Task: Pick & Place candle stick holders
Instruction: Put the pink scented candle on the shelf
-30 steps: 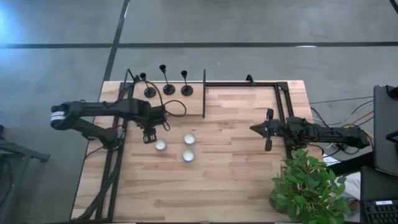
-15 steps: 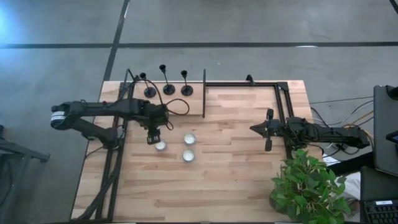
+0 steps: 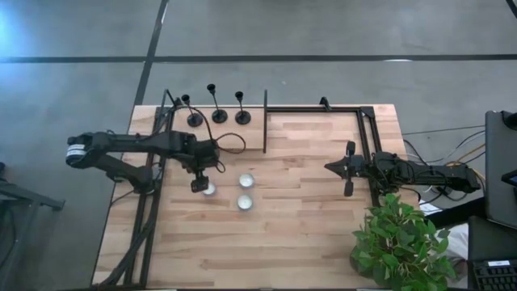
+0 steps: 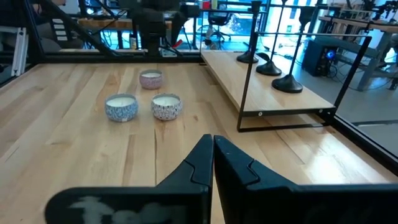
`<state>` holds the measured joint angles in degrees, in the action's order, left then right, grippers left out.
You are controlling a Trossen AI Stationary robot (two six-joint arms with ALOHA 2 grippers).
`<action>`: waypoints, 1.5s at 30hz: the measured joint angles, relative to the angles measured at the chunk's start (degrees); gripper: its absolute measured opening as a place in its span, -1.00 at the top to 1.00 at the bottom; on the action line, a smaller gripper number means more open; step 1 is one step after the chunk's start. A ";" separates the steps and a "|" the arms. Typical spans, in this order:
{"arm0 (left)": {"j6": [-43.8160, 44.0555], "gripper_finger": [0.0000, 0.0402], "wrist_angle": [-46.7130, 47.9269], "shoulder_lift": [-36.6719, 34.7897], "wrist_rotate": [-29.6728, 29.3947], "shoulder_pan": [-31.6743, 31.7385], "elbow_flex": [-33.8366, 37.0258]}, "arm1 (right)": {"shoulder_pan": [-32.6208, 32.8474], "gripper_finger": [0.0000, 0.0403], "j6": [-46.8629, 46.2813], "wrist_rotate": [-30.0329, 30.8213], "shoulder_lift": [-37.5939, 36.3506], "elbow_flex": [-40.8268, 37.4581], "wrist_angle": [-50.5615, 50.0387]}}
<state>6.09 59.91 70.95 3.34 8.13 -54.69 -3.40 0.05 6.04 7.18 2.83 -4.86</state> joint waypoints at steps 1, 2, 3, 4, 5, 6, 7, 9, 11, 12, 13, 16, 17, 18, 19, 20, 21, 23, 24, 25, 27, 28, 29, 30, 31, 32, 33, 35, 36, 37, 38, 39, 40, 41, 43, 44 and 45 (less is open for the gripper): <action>0.16 -0.60 -0.17 0.18 0.33 -0.50 0.66 | 0.00 0.96 0.00 0.02 0.00 0.00 -0.01; 0.42 -0.61 -0.25 0.40 0.39 -1.04 1.32 | 0.00 0.96 0.00 0.00 0.00 0.00 -0.01; 0.56 -0.61 -0.26 0.65 0.42 -1.52 1.82 | 0.00 0.96 0.00 0.00 0.00 0.00 -0.01; 0.71 -0.61 -0.46 0.97 0.41 -1.90 2.27 | 0.00 0.96 0.00 0.01 0.00 0.00 -0.01; 1.09 -0.61 -0.78 1.28 0.42 -2.21 2.64 | 0.00 0.96 0.00 0.00 0.00 0.00 -0.01; 1.49 -0.61 -1.19 1.55 0.43 -2.46 2.94 | 0.00 0.96 0.00 0.00 0.00 0.00 -0.01; 1.64 -0.61 -1.72 1.82 0.43 -2.61 3.20 | 0.00 0.96 0.00 0.00 0.00 0.00 -0.01; 1.74 -0.61 -2.74 2.20 0.69 -2.78 3.52 | 0.00 0.96 0.00 0.00 0.00 0.00 -0.01; 1.11 -0.61 -3.76 2.67 0.67 -3.06 3.51 | 0.00 0.96 0.00 0.00 0.00 0.00 -0.01; 0.41 -0.61 -3.90 2.95 0.67 -3.24 3.49 | -0.02 0.96 0.00 0.00 0.00 0.00 -0.01; -0.27 -0.61 -3.92 3.23 0.67 -3.39 3.42 | 0.00 0.96 0.00 0.00 0.00 0.00 -0.01; -1.27 -0.61 -4.43 3.90 0.63 -3.90 3.34 | 0.00 0.96 0.00 0.00 0.00 0.00 -0.01; -1.58 -0.61 -4.44 4.24 0.36 -4.05 3.36 | 0.00 0.96 0.00 0.00 0.00 0.00 -0.01; -2.06 -0.61 -4.42 4.71 -0.33 -4.29 3.36 | 0.00 0.96 0.00 0.00 0.00 0.00 -0.01; -2.75 -0.61 -4.44 5.25 -0.86 -4.40 3.36 | 0.00 0.96 0.00 0.00 0.00 0.00 -0.01; -3.40 -0.61 -4.44 5.89 -0.90 -4.51 3.38 | 0.00 0.96 0.00 0.00 0.00 0.00 -0.01; -3.80 -0.61 -4.44 6.49 -1.00 -4.59 3.40 | 0.00 0.96 0.00 0.00 0.00 0.00 -0.01; -4.13 -0.61 -4.53 8.03 -1.19 -4.62 3.40 | 0.00 0.96 0.00 0.00 0.00 0.00 -0.01; -4.26 -0.61 -4.62 8.84 -1.25 -4.63 3.40 | 0.00 0.96 0.00 0.00 0.00 0.00 0.00; -4.65 -0.61 -4.71 9.78 -1.28 -4.66 3.40 | 0.00 0.96 0.00 0.00 0.00 0.00 -0.01; -4.77 -0.61 -4.68 11.30 -1.28 -4.66 3.41 | -0.01 0.96 0.00 0.00 0.00 0.00 -0.01; -4.77 -0.61 -4.71 11.98 -1.28 -4.64 3.42 | 0.00 0.96 0.00 0.00 0.00 0.00 -0.01; -4.77 -0.61 -4.73 12.52 -1.28 -4.66 3.42 | 0.00 0.96 0.00 0.00 0.00 0.00 -0.01; -4.77 -0.61 -4.75 13.09 -1.28 -4.66 3.43 | 0.00 0.96 0.00 0.00 0.00 0.00 -0.01; -4.77 -0.61 -4.83 13.47 -1.28 -4.66 3.43 | 0.00 0.96 0.00 0.00 0.00 0.00 -0.01; -4.76 -0.61 -4.91 13.87 -1.28 -4.68 3.43 | 0.00 0.96 0.00 0.00 0.00 0.00 -0.01; -4.68 -0.61 -4.92 14.13 -1.19 -4.72 3.41 | 0.00 0.96 0.00 0.00 0.00 0.00 -0.01; -4.35 -0.61 -5.07 14.41 -0.96 -4.89 3.42 | 0.00 0.96 0.00 0.00 0.00 0.00 0.00; -4.20 -0.61 -5.33 14.53 -0.93 -4.99 3.43 | 0.00 0.96 0.00 0.00 0.00 0.00 0.00; -3.85 -0.61 -5.74 14.62 -0.91 -5.13 3.43 | 0.00 0.96 0.00 0.00 0.00 0.00 0.00; -3.48 -0.61 -6.10 14.66 -0.60 -5.21 3.43 | 0.00 0.96 0.00 0.00 0.00 0.00 -0.01; -3.30 -0.61 -6.33 14.62 -0.06 -5.29 3.41 | 0.00 0.96 0.00 0.00 0.00 0.00 0.01; -3.10 -0.61 -6.47 14.52 0.66 -5.44 3.40 | -0.02 0.96 0.00 0.00 0.00 0.00 0.01; -3.07 -0.61 -6.58 14.42 0.76 -5.68 3.40 | 0.00 0.96 0.00 0.00 0.00 0.00 -0.01; -2.98 -0.61 -6.44 14.17 0.78 -5.92 3.40 | -0.01 0.96 0.00 0.00 0.00 0.00 -0.01; -2.98 -0.61 -6.37 13.94 0.78 -5.99 3.40 | -0.01 0.96 0.00 0.00 -0.02 0.00 -0.01; -2.98 -0.61 -6.24 13.65 0.76 -6.02 3.40 | -0.01 0.96 0.00 0.02 -0.02 0.00 -0.01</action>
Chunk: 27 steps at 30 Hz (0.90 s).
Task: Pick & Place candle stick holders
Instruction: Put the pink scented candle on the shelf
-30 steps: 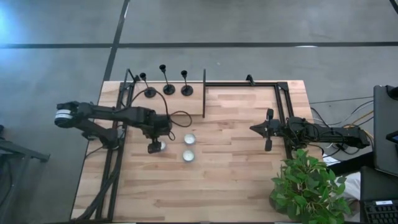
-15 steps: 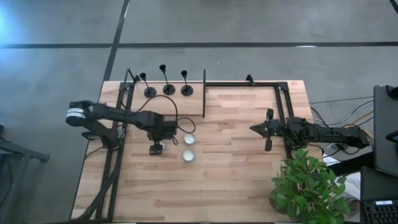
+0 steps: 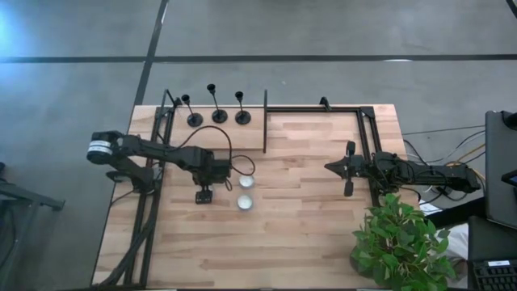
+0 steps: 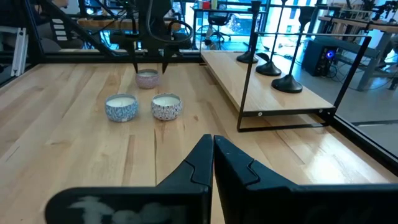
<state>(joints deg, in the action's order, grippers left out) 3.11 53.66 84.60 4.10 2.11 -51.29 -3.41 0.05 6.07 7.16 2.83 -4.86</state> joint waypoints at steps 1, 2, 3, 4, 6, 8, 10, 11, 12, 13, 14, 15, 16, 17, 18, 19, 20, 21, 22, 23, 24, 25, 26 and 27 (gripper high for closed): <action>-0.05 -0.61 0.37 -0.32 0.01 -0.04 -0.02 | 0.01 0.96 0.00 -0.02 0.00 0.00 0.00; -0.27 -0.61 1.01 -0.62 0.07 -0.09 -0.09 | 0.01 0.96 0.00 -0.02 0.00 0.00 0.00; -0.63 -0.61 1.63 -0.98 0.09 -0.07 -0.18 | -0.01 0.96 0.00 0.00 0.00 0.00 0.02; -1.02 -0.61 2.11 -1.27 0.09 -0.07 -0.24 | 0.01 0.96 0.00 -0.02 0.00 0.00 0.00; -1.55 -0.61 2.59 -1.40 0.11 -0.09 -0.48 | 0.01 0.96 0.00 -0.02 0.00 0.00 0.02; -1.57 -0.61 2.24 -1.40 0.11 -0.09 -0.45 | 0.00 0.96 0.00 -0.02 0.00 0.00 0.00; -1.55 -0.61 1.80 -1.28 0.11 -0.11 -0.42 | 0.00 0.96 0.00 -0.02 0.00 0.00 0.01; -1.40 -0.61 1.80 -1.23 0.11 -0.13 -0.32 | -0.01 0.96 0.00 -0.02 0.00 0.00 0.00; -1.23 -0.61 1.86 -1.23 0.13 -0.13 -0.21 | -0.01 0.96 0.00 0.00 0.00 0.00 0.00; -1.22 -0.61 1.83 -1.23 0.13 -0.13 -0.17 | -0.01 0.96 0.00 -0.02 0.02 0.00 0.02; -1.22 -0.61 1.79 -1.23 0.16 -0.13 -0.17 | -0.01 0.96 0.00 0.00 0.00 0.00 0.00; -1.21 -0.61 1.76 -1.23 0.42 -0.13 -0.11 | -0.01 0.96 0.00 -0.02 0.02 0.00 0.02; -1.21 -0.61 1.73 -1.23 1.11 -0.13 -0.06 | 0.00 0.96 0.00 -0.02 0.04 0.00 0.01; -1.18 -0.61 1.43 -1.23 1.99 -0.13 -0.02 | 0.01 0.96 0.00 -0.02 0.04 0.00 0.00; -1.18 -0.61 0.92 -1.23 3.17 -0.13 -0.02 | -0.01 0.96 0.00 -0.02 0.04 0.00 0.02; -1.15 -0.61 0.53 -1.23 4.03 -0.13 -0.02 | -0.01 0.96 0.00 -0.02 0.04 0.00 0.00; -1.10 -0.61 0.34 -1.23 3.99 -0.19 -0.02 | -0.01 0.96 0.00 -0.02 0.04 0.00 0.02; -1.06 -0.61 0.28 -1.23 3.84 -0.21 -0.02 | 0.01 0.96 0.00 -0.02 0.04 0.00 0.00; -1.04 -0.61 0.14 -1.19 3.70 -0.20 -0.02 | 0.01 0.96 0.00 0.00 0.04 0.00 0.00; -1.03 -0.61 -0.16 -1.17 3.40 -0.20 -0.02 | 0.01 0.96 0.00 -0.02 0.04 0.00 0.01; -0.98 -0.61 -0.44 -1.16 3.20 -0.20 -0.02 | -0.01 0.96 0.00 -0.02 0.04 0.00 0.00; -0.98 -0.61 -0.66 -1.16 2.62 -0.20 -0.02 | 0.01 0.96 0.00 -0.01 0.04 0.00 0.00; -1.00 -0.61 -0.71 -1.16 1.68 -0.27 -0.02 | 0.01 0.96 0.00 -0.02 0.04 0.00 0.00; -0.98 -0.61 -0.67 -1.16 1.02 -0.31 -0.02 | 0.01 0.96 0.00 -0.02 0.04 0.00 0.00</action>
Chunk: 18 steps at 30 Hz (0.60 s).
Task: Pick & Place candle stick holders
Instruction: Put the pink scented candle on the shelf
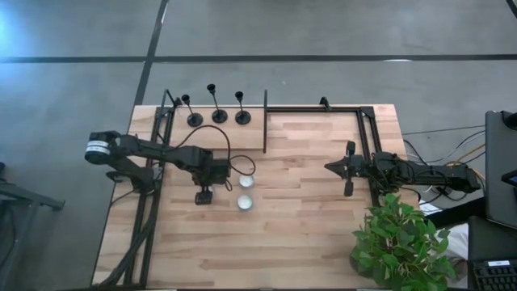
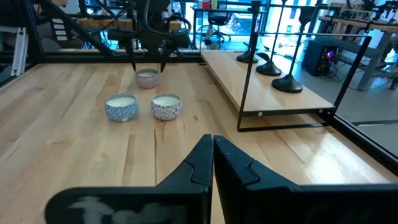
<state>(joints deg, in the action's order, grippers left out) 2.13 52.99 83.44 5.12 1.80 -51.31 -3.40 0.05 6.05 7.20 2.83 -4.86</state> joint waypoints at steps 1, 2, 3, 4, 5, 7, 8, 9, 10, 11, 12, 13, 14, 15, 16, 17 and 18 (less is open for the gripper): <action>0.02 -0.61 0.00 0.00 -0.20 0.00 0.00 | -0.02 0.96 0.00 -0.01 0.00 0.00 0.02; 0.00 -0.61 0.00 0.00 -0.33 0.00 0.00 | 0.00 0.96 0.00 -0.01 0.00 0.00 0.00; 0.00 -0.61 0.07 0.01 -0.35 -0.02 0.01 | -0.02 0.96 0.00 -0.01 0.00 0.00 0.02; 0.01 -0.61 0.22 0.00 -0.49 -0.13 0.00 | -0.02 0.96 0.00 0.01 0.00 0.00 0.00; -0.09 -0.61 0.52 0.00 -0.63 -0.28 0.00 | 0.00 0.96 0.00 -0.01 0.00 0.00 0.01; -0.68 -0.61 1.04 0.00 -0.62 -0.62 0.02 | -0.01 0.96 0.00 -0.01 0.00 0.00 0.00; -0.81 -0.61 1.02 0.00 -0.62 -0.72 0.02 | -0.01 0.96 0.00 -0.01 0.00 0.00 0.01; -0.79 -0.61 1.01 0.00 -0.79 -0.79 0.02 | -0.01 0.96 0.00 -0.01 0.00 0.00 0.01; -0.83 -0.61 1.03 0.00 -1.25 -0.83 0.02 | -0.02 0.96 0.00 -0.01 0.00 0.00 0.00; -0.99 -0.61 1.03 0.00 -2.02 -0.85 0.02 | 0.00 0.96 0.00 -0.01 0.00 0.00 0.00; -1.01 -0.61 1.03 0.05 -2.67 -0.85 0.02 | -0.01 0.96 0.00 -0.01 0.00 0.00 0.00; -1.03 -0.61 1.04 0.12 -2.73 -0.84 0.02 | 0.00 0.96 0.00 -0.01 0.00 0.00 0.01; -1.02 -0.61 1.10 0.15 -2.74 -0.85 0.02 | -0.02 0.96 0.00 -0.01 0.00 0.00 0.00; -0.99 -0.62 1.25 0.15 -2.72 -0.85 0.02 | 0.00 0.96 0.00 -0.01 0.00 0.00 0.00; -0.82 -0.64 1.52 0.15 -2.73 -0.85 0.02 | 0.00 0.96 0.00 -0.01 0.00 0.00 0.00; -0.72 -0.66 1.74 0.15 -2.73 -0.85 0.02 | -0.02 0.96 0.00 -0.01 0.00 0.00 0.01; -0.57 -0.69 1.92 0.15 -2.76 -0.85 0.02 | -0.01 0.96 0.00 -0.01 0.00 0.00 0.00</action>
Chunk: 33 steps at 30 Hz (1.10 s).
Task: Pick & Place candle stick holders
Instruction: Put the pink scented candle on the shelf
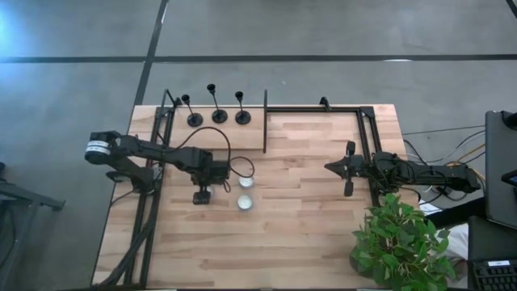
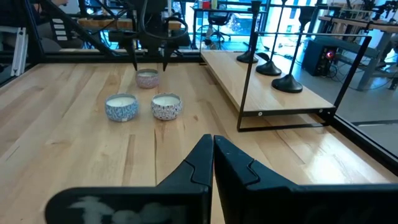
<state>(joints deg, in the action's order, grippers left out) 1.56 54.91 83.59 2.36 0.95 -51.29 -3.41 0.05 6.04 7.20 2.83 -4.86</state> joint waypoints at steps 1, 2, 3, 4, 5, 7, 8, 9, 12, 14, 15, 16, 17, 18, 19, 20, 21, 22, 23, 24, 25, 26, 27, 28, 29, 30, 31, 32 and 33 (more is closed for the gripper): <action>0.02 -0.72 0.36 0.00 -0.09 0.00 0.00 | 0.00 0.96 0.00 0.00 0.00 0.00 0.00; -0.02 -0.75 0.90 0.00 -0.37 0.00 0.00 | -0.01 0.96 0.00 0.02 0.00 0.00 0.00; -0.04 -0.78 1.25 0.00 -0.72 0.00 0.01 | 0.01 0.96 0.00 0.00 0.00 0.00 0.00; -0.04 -0.81 1.44 0.00 -0.97 0.00 0.02 | -0.01 0.96 0.00 0.00 0.02 0.00 0.00; -0.04 -0.82 1.63 0.00 -0.95 0.02 0.02 | 0.01 0.96 0.00 0.00 0.00 0.00 0.00; -0.04 -0.85 2.22 0.00 -0.66 0.00 -0.05 | 0.01 0.96 0.00 0.00 0.00 0.00 0.00; -0.04 -0.85 2.29 0.00 -0.36 0.00 -0.10 | -0.01 0.96 0.00 0.00 0.01 0.00 0.01; -0.01 -0.86 2.26 0.00 -0.16 0.00 -0.16 | -0.01 0.96 0.00 0.01 0.01 0.00 0.01; 0.25 -0.86 2.29 0.00 1.24 0.00 -0.29 | -0.01 0.96 0.00 0.00 0.00 0.00 0.00; 0.26 -0.86 2.11 -0.02 1.60 0.00 -0.35 | 0.01 0.96 0.00 0.00 0.00 0.00 0.00; 0.22 -0.86 1.97 -0.02 1.58 0.00 -0.31 | 0.01 0.96 0.00 0.00 0.00 0.00 0.00; 0.01 -0.86 1.48 -0.02 1.57 0.02 -0.10 | -0.01 0.96 0.00 0.01 0.01 0.00 0.00; -0.10 -0.86 1.24 -0.02 1.55 0.01 0.13 | 0.00 0.96 0.00 0.00 0.00 0.00 0.01; -0.17 -0.86 0.91 -0.02 1.56 -0.04 0.48 | -0.01 0.96 0.00 0.00 0.00 0.00 0.01; -0.17 -0.86 0.43 -0.02 1.57 -0.06 0.83 | 0.00 0.96 0.00 0.00 0.01 0.00 0.00; -0.17 -0.86 -0.05 -0.02 1.58 -0.07 1.10 | 0.01 0.96 0.00 0.00 0.02 0.00 0.02; -0.15 -0.86 -0.70 -0.02 1.58 -0.07 1.34 | 0.01 0.96 0.00 0.00 0.02 0.00 0.00; -0.13 -0.86 -1.36 -0.02 1.56 -0.07 1.54 | 0.01 0.96 0.00 0.00 0.02 0.00 0.00; -0.13 -0.86 -2.03 -0.02 1.54 -0.05 1.79 | -0.01 0.96 0.00 0.00 0.02 0.00 0.00; -0.09 -0.86 -2.78 -0.02 1.54 -0.04 1.92 | 0.01 0.96 0.00 0.00 0.02 0.00 0.00; -0.09 -0.86 -3.44 -0.02 1.54 -0.05 1.92 | -0.01 0.96 0.00 0.00 0.00 0.00 0.00; -0.09 -0.86 -4.07 -0.02 1.54 -0.04 1.92 | 0.00 0.96 -0.01 0.01 0.00 0.00 0.00; -0.10 -0.86 -4.33 -0.02 1.51 -0.04 1.92 | 0.01 0.96 0.00 0.00 0.02 0.00 0.00; -0.21 -0.86 -4.28 -0.02 1.50 -0.04 1.92 | 0.00 0.96 0.00 0.00 0.02 0.00 0.01; -0.38 -0.86 -4.24 0.03 1.50 -0.04 1.92 | 0.00 0.96 0.00 0.00 0.01 0.00 0.01; -0.52 -0.86 -4.30 0.17 1.50 -0.04 1.92 | -0.01 0.96 0.00 0.02 0.00 0.00 0.00; -0.61 -0.86 -4.32 0.34 1.50 -0.04 1.92 | 0.01 0.96 0.00 0.01 0.00 0.00 0.00; -0.63 -0.86 -4.32 0.68 1.50 -0.04 1.92 | 0.01 0.96 0.00 0.00 0.02 0.00 0.00; -0.63 -0.86 -4.41 0.99 1.47 -0.04 1.92 | -0.01 0.96 0.00 0.02 0.02 -0.02 0.02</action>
<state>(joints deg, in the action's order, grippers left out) 0.93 50.50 84.58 3.84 0.91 -49.36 -3.42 0.05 6.06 7.22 2.81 -4.84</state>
